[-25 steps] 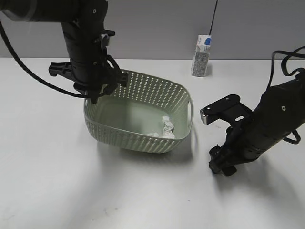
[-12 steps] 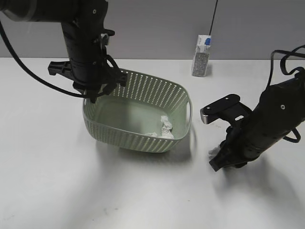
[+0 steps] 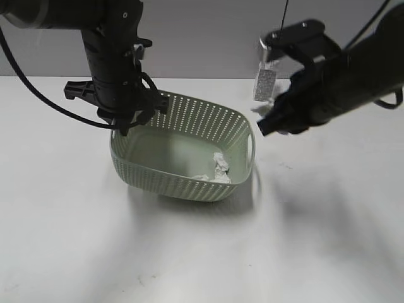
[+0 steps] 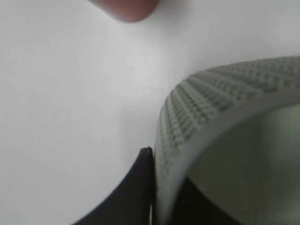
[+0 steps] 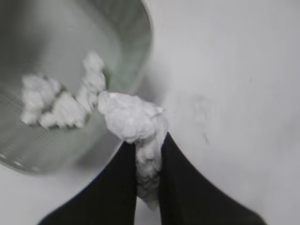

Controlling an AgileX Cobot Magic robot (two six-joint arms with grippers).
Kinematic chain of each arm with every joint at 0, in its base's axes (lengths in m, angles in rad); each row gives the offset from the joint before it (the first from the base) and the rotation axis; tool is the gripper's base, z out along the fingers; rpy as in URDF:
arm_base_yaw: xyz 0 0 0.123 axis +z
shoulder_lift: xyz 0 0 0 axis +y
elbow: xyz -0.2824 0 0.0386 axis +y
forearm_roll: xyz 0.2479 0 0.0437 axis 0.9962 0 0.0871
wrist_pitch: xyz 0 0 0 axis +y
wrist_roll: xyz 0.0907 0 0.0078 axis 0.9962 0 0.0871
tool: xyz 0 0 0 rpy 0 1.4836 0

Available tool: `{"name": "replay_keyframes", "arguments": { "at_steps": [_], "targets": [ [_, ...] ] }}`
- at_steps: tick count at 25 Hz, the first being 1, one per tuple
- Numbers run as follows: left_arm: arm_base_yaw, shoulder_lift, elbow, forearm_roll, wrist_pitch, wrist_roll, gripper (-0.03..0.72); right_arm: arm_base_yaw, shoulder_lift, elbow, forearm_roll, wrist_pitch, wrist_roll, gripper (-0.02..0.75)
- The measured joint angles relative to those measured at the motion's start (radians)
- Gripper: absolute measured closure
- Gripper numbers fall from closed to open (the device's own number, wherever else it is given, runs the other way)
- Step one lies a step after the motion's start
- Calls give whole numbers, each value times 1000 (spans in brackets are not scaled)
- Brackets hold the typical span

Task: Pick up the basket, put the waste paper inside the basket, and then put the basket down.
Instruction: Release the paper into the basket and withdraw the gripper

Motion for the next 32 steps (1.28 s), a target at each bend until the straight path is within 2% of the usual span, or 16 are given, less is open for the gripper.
{"name": "replay_keyframes", "arguments": {
  "at_steps": [4,8,10,12,15,17,27,30,32],
  "targets": [
    [0,0,0,-3,-11,0,688,63,3,-124,143,-20,-99,667],
    [0,0,0,-26,-19,0,688,115,57,-165,184,-111,-121,670],
    [0,0,0,-39,-21,4,688,124,97,-168,189,-109,-136,630],
    [0,0,0,-49,-27,16,688,126,132,-168,191,-89,-159,482],
    [0,0,0,-57,-31,22,688,126,159,-168,191,-71,-174,182],
    [0,0,0,-59,-31,23,688,126,161,-168,191,-72,-179,119],
    [0,0,0,-73,-29,23,688,99,103,-168,181,-49,-147,127],
    [0,0,0,-135,-56,24,688,27,19,-168,174,-22,-102,137],
    [0,1,0,-198,-111,24,688,-52,-38,-169,171,16,-89,140]
  ]
}}
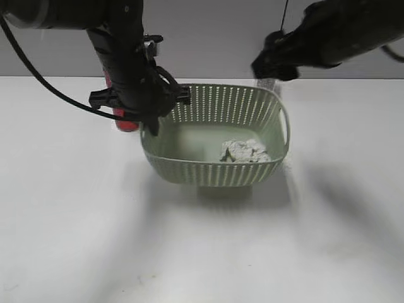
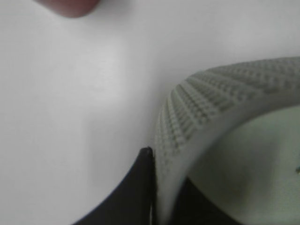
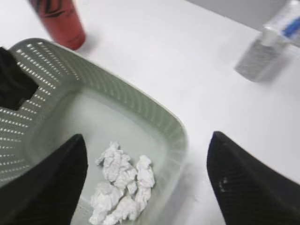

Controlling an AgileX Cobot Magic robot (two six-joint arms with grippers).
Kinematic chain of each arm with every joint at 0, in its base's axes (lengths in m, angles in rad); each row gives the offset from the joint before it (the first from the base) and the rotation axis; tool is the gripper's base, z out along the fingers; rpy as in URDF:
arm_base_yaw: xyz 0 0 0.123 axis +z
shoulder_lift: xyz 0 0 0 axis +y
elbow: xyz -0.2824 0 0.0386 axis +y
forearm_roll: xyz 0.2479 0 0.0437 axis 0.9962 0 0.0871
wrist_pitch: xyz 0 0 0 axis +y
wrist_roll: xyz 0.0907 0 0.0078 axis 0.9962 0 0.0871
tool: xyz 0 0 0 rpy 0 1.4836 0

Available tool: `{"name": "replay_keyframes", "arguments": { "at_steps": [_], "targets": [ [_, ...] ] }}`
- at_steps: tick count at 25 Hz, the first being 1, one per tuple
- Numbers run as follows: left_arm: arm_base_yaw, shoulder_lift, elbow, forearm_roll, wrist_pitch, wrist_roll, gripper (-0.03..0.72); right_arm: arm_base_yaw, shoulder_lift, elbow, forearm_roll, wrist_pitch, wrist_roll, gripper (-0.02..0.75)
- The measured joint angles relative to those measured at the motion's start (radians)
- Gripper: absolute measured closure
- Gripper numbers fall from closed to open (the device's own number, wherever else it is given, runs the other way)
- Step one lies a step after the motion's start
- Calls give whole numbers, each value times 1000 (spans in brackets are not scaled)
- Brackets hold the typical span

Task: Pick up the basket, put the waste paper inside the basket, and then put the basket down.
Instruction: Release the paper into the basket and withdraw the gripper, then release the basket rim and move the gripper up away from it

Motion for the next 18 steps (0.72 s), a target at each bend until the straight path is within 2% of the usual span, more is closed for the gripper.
{"name": "replay_keyframes", "arguments": {
  "at_steps": [3,7,11,14,16,18],
  "targets": [
    [0,19,-6,-70,-72,0,688,-120,-78,-2,-33,84,10,142],
    [0,88,-44,-68,-71,0,688,-244,-161,-2,-149,237,14,144],
    [0,142,-61,-57,-66,0,688,-312,-227,-2,-219,323,46,144],
    [0,147,-63,-57,-77,0,671,-320,-264,-2,-225,328,54,144],
    [0,147,-63,-57,-85,11,615,-320,-277,-2,-225,330,55,144],
    [0,147,-63,-57,-85,33,475,-320,-279,0,-224,331,55,144]
  ]
}}
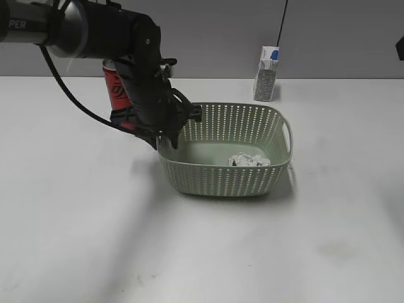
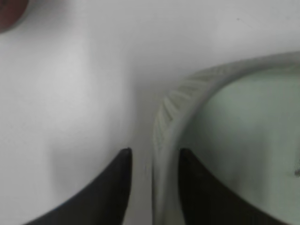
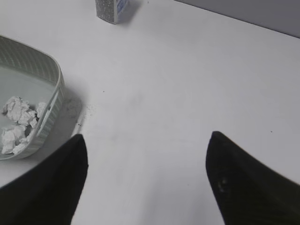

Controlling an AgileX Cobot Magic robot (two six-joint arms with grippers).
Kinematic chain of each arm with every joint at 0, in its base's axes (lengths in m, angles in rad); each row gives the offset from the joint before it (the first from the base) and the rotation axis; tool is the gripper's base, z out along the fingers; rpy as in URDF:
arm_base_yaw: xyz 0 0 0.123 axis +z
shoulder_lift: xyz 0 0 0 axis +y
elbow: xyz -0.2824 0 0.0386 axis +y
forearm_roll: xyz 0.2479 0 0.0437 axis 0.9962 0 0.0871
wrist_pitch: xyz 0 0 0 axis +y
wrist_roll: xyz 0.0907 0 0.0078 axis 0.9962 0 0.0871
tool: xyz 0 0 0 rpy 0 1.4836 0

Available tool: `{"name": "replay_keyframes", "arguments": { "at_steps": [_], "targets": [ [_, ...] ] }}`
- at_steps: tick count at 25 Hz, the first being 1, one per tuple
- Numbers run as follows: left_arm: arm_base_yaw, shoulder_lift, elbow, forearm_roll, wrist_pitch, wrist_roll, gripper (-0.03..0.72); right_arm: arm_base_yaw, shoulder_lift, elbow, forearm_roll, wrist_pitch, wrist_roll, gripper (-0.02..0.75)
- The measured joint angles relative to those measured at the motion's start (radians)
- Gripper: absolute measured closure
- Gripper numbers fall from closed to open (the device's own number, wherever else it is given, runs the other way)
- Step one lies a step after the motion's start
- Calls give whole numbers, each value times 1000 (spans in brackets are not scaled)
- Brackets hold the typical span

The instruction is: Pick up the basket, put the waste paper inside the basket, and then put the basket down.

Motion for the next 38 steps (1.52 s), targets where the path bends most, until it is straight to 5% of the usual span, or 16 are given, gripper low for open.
{"name": "replay_keyframes", "arguments": {
  "at_steps": [3,6,11,24,31,38],
  "targets": [
    [0,-2,0,-2,18,50,174,0,0,18,-1,0,0,144],
    [6,-30,0,-2,47,92,67,0,0,41,0,1,0,145],
    [63,-150,0,-4,103,152,50,-1,0,49,8,2,3,145],
    [374,-478,62,52,327,387,77,-1,0,50,26,120,4,145],
    [545,-692,351,56,320,436,97,-1,-56,128,66,194,4,145],
    [587,-1065,747,57,177,451,97,-1,-230,340,94,192,5,146]
  ]
}}
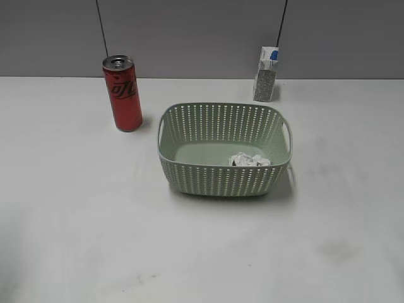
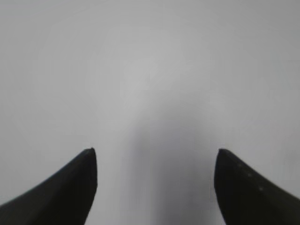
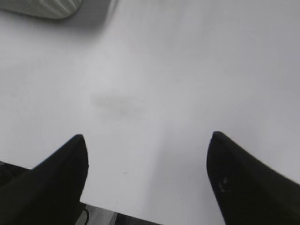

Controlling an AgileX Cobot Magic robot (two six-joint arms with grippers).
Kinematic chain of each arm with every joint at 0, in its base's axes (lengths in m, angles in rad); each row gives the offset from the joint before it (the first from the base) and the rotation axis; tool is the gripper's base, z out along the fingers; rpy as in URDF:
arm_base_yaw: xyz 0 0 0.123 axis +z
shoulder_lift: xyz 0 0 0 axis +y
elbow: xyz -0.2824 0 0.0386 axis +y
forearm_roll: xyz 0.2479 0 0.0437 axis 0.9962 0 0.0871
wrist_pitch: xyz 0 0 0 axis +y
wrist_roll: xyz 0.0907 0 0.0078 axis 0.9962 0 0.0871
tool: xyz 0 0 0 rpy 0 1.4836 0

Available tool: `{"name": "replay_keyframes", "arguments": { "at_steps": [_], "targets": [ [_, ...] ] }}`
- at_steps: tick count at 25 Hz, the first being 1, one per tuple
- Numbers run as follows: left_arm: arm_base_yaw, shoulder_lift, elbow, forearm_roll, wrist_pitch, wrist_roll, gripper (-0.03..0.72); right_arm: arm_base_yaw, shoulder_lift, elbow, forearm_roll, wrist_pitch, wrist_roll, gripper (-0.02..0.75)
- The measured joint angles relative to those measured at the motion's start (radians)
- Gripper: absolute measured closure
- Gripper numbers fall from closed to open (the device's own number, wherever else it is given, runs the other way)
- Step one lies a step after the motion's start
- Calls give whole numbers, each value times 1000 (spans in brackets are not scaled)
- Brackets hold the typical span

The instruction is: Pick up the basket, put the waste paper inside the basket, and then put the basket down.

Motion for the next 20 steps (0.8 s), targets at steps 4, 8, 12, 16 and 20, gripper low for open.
{"name": "replay_keyframes", "arguments": {
  "at_steps": [4,8,12,16,20],
  "targets": [
    [0,-241,180,0,-28,1,97,0,-137,113,1,0,1,146],
    [0,-456,303,0,-29,1,97,0,-278,211,1,-1,1,146],
    [0,-628,375,-8,-24,1,97,0,-417,295,1,-2,2,146],
    [0,-763,398,-21,-26,1,97,0,-548,368,1,1,4,146],
    [0,-877,410,-15,-21,1,97,0,-687,378,1,6,5,146]
  ]
}}
